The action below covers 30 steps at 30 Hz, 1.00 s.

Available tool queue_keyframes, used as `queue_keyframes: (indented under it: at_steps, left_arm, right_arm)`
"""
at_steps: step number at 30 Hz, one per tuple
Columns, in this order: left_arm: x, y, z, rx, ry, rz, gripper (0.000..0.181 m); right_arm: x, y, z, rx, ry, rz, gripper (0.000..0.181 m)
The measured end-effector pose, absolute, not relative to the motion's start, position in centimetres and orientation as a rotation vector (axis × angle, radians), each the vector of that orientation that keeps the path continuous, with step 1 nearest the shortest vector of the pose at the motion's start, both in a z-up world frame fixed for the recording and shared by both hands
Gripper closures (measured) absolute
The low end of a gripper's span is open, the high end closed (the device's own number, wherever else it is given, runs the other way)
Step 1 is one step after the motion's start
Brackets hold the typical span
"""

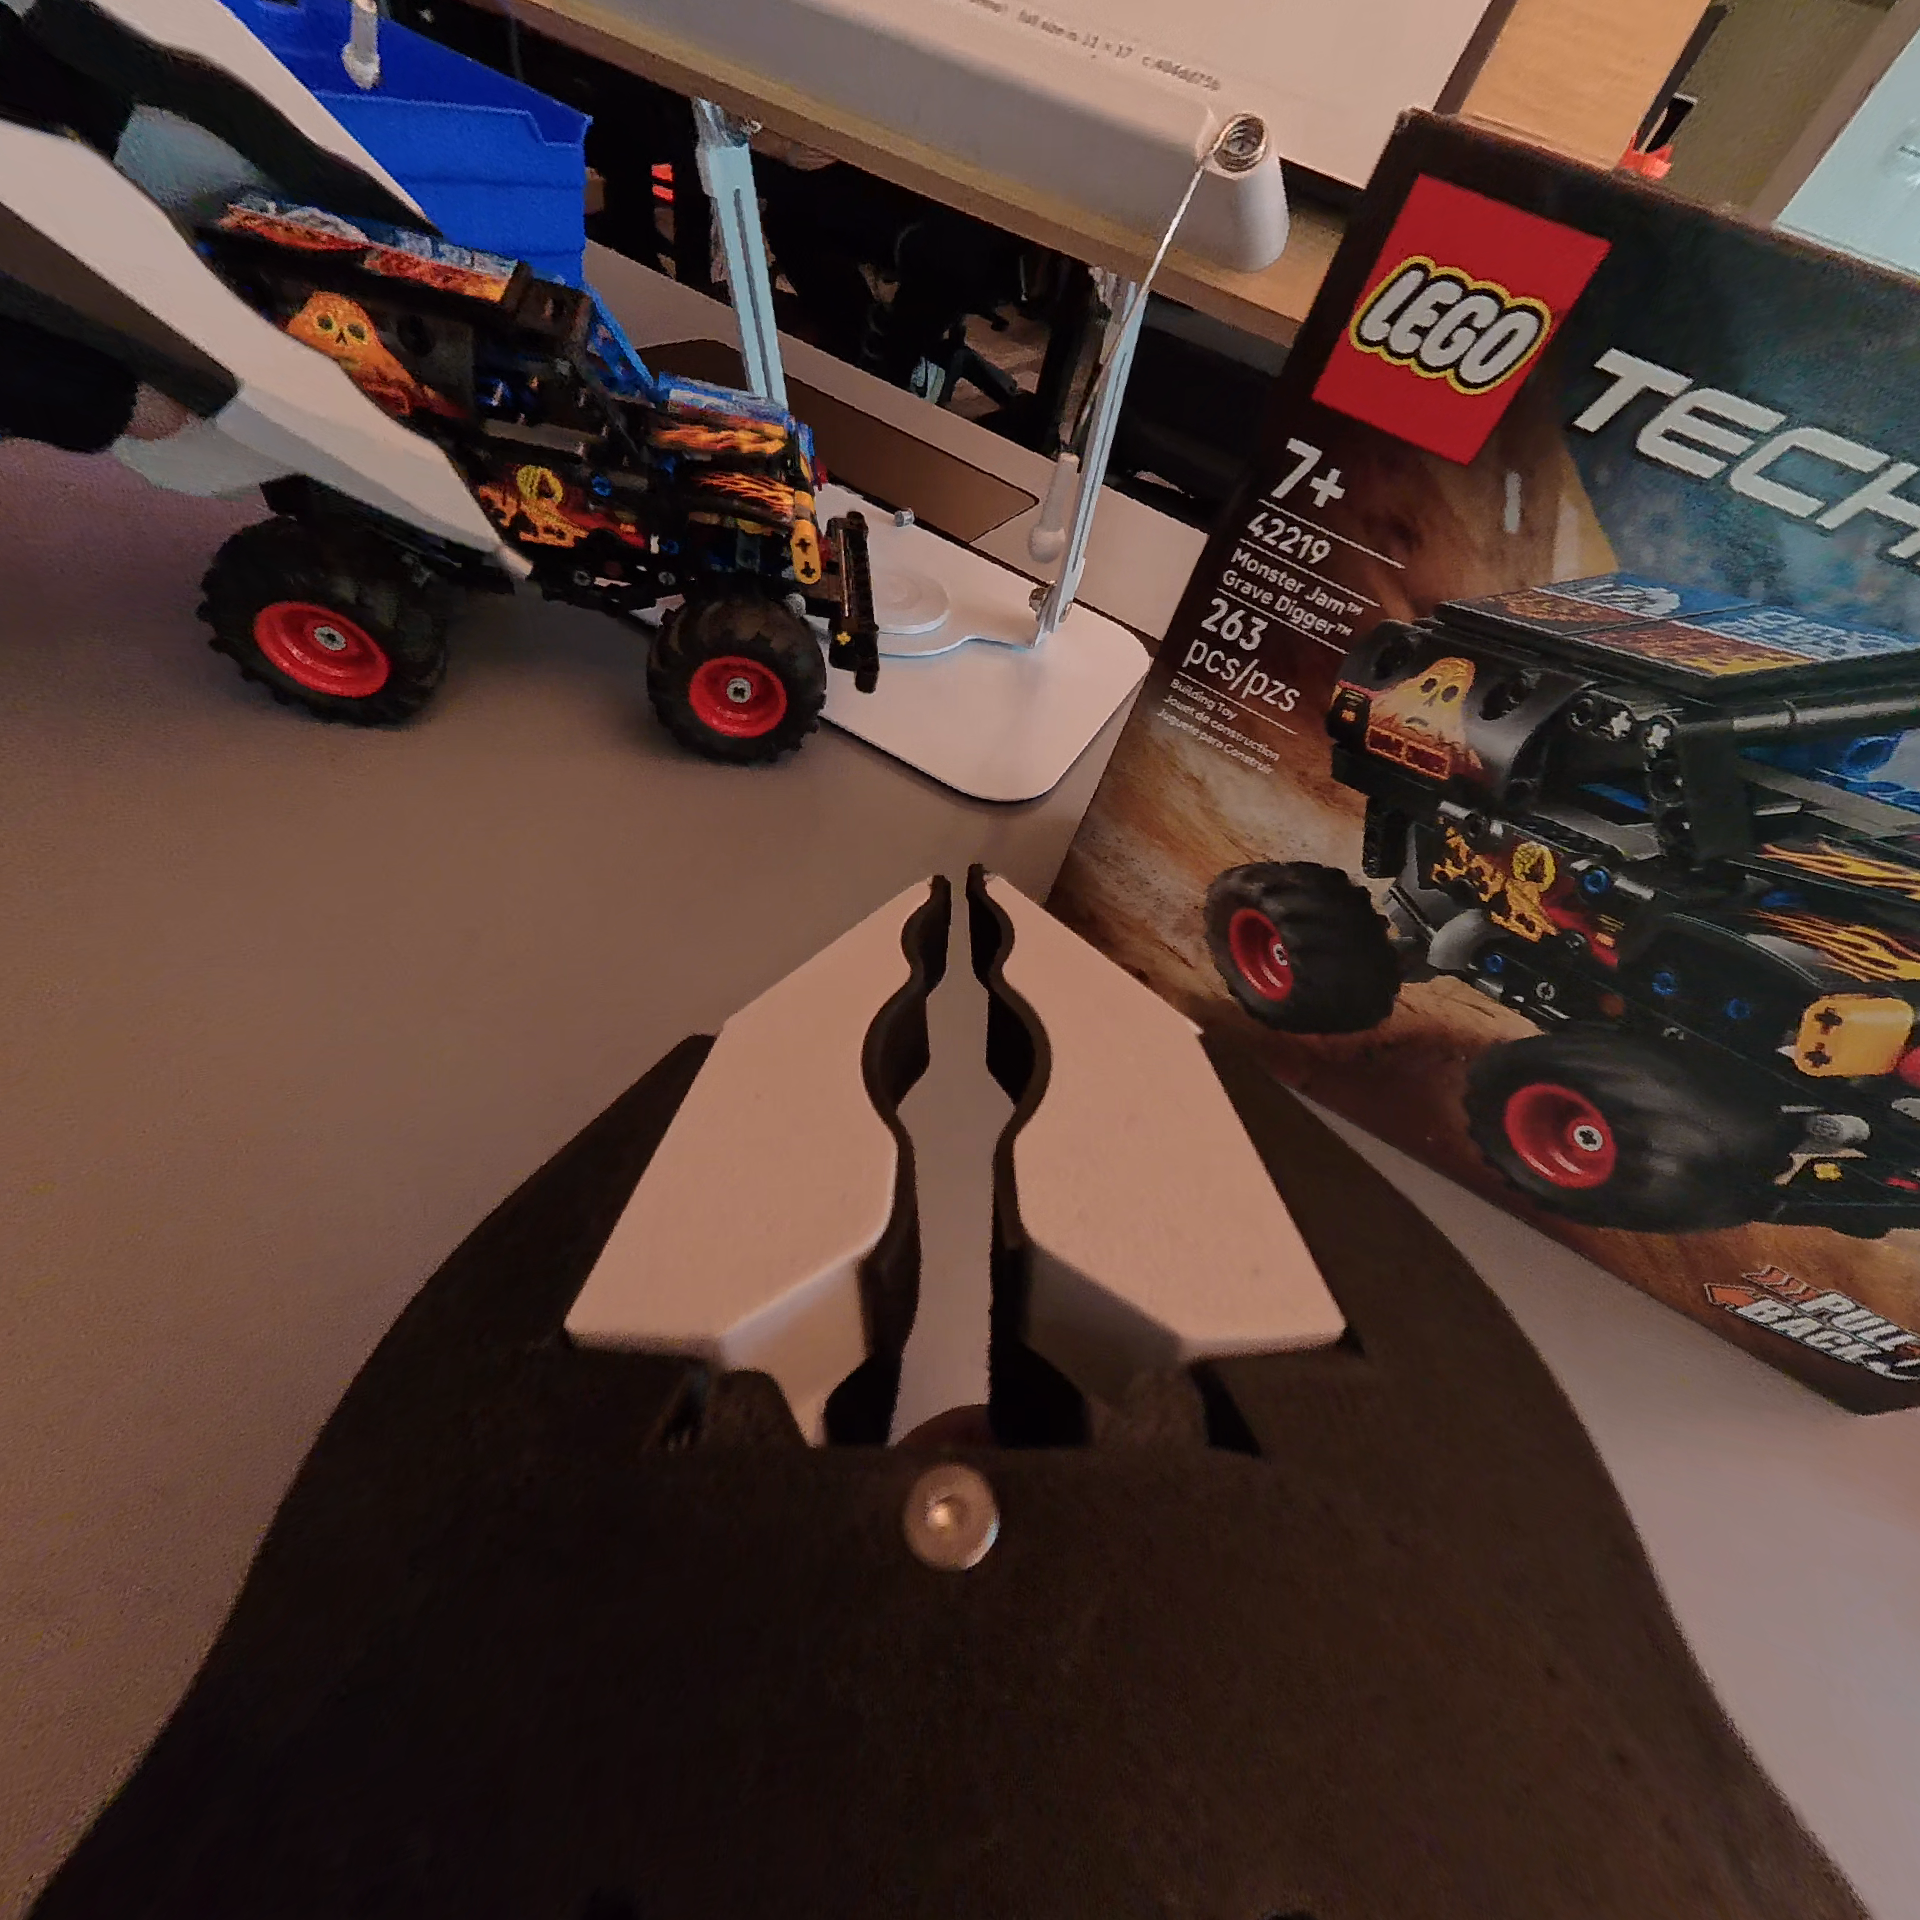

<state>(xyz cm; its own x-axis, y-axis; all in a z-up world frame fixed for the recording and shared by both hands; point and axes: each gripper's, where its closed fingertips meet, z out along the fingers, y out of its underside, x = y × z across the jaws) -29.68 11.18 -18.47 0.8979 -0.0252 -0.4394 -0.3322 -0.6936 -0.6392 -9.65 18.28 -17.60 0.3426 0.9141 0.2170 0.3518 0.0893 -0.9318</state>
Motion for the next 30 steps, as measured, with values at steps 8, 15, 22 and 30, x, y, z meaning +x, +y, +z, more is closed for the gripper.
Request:
queue_keyframes:
  at_steps: [8,15,22,30]
  left_arm:
    - [-28.9,9.7,-18.2,-2.324,0.243,0.441,0.107]
    - [-27.7,8.7,-17.4,-2.299,0.185,0.257,0.113]
    - [-26.7,7.2,-17.8,-2.311,0.150,0.124,0.112]
    - [-26.4,7.6,-19.0,-2.290,0.085,-0.097,0.104]
  right_arm:
    - [-9.9,17.9,-17.7,-1.472,-1.228,0.642,0.179]
    - [-10.3,17.0,-17.4,-1.429,-1.258,0.685,0.172]
    - [-11.3,15.2,-17.6,-1.339,-1.353,0.678,0.164]
    - [-11.4,15.1,-17.9,-1.344,-1.364,0.684,0.163]
